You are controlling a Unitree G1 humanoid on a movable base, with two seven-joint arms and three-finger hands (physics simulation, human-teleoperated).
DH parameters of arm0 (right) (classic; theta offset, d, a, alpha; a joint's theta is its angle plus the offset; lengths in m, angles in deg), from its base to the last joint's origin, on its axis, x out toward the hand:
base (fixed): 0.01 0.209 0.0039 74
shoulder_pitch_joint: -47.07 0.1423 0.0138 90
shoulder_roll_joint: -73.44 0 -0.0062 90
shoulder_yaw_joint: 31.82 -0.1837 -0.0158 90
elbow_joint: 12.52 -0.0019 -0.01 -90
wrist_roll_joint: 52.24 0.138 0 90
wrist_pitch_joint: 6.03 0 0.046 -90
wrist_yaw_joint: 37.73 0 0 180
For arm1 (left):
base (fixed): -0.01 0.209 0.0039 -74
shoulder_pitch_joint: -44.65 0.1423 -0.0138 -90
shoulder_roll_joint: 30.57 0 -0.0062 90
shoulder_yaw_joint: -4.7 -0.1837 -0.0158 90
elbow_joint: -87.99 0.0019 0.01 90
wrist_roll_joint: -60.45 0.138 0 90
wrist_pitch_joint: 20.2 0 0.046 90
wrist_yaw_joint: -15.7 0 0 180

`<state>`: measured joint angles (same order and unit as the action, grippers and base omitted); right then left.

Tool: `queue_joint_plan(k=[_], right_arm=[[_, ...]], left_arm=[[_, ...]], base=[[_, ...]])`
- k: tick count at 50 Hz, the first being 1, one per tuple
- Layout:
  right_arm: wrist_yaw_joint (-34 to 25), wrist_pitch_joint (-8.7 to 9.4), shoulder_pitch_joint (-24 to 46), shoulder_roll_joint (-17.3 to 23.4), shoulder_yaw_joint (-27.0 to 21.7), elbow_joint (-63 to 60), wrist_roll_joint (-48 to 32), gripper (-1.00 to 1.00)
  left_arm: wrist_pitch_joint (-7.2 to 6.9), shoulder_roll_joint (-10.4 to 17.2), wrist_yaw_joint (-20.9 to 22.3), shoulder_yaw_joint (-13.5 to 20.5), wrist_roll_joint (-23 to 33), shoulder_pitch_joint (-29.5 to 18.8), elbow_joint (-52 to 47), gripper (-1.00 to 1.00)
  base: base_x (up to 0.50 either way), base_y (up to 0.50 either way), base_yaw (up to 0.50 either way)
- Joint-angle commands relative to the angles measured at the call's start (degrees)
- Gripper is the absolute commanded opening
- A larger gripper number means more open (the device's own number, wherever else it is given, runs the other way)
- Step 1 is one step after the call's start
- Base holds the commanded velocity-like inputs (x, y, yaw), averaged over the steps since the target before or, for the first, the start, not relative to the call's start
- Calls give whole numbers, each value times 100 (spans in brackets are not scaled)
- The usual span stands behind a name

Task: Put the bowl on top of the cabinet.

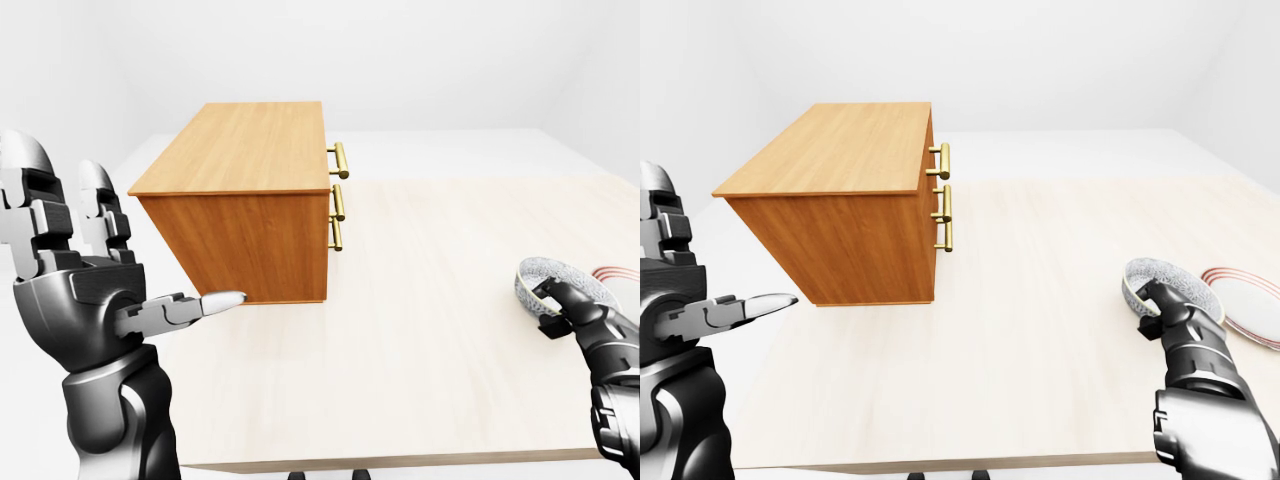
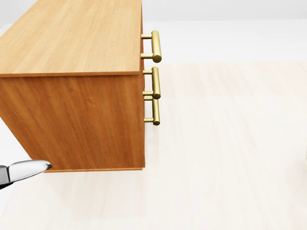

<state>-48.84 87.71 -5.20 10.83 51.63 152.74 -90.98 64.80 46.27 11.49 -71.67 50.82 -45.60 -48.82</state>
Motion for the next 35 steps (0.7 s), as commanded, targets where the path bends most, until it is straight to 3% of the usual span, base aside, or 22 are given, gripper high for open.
queue_joint_plan(k=[1, 12, 14, 26, 35], right_arm=[[-148, -65, -109, -117, -106, 100, 133, -100], [-331, 13, 358, 128, -59, -15, 19, -100], [-522, 127, 771, 272, -8, -93, -109, -100], [-1639, 127, 3992, 529, 543, -180, -1972, -100], [-1644, 127, 4012, 501, 364, -167, -2169, -100]], left_arm=[[0, 0, -1, 3, 1, -5, -19, 100], [0, -6, -1, -11, 10, 4, -38, 100], [0, -2, 2, 4, 0, -7, -34, 100], [0, 16, -2, 42, -24, -39, 11, 100], [0, 20, -6, 41, -28, -38, 13, 100]], base=[[0, 0, 0], [0, 0, 0], [0, 0, 0], [0, 0, 0], [0, 0, 0]])
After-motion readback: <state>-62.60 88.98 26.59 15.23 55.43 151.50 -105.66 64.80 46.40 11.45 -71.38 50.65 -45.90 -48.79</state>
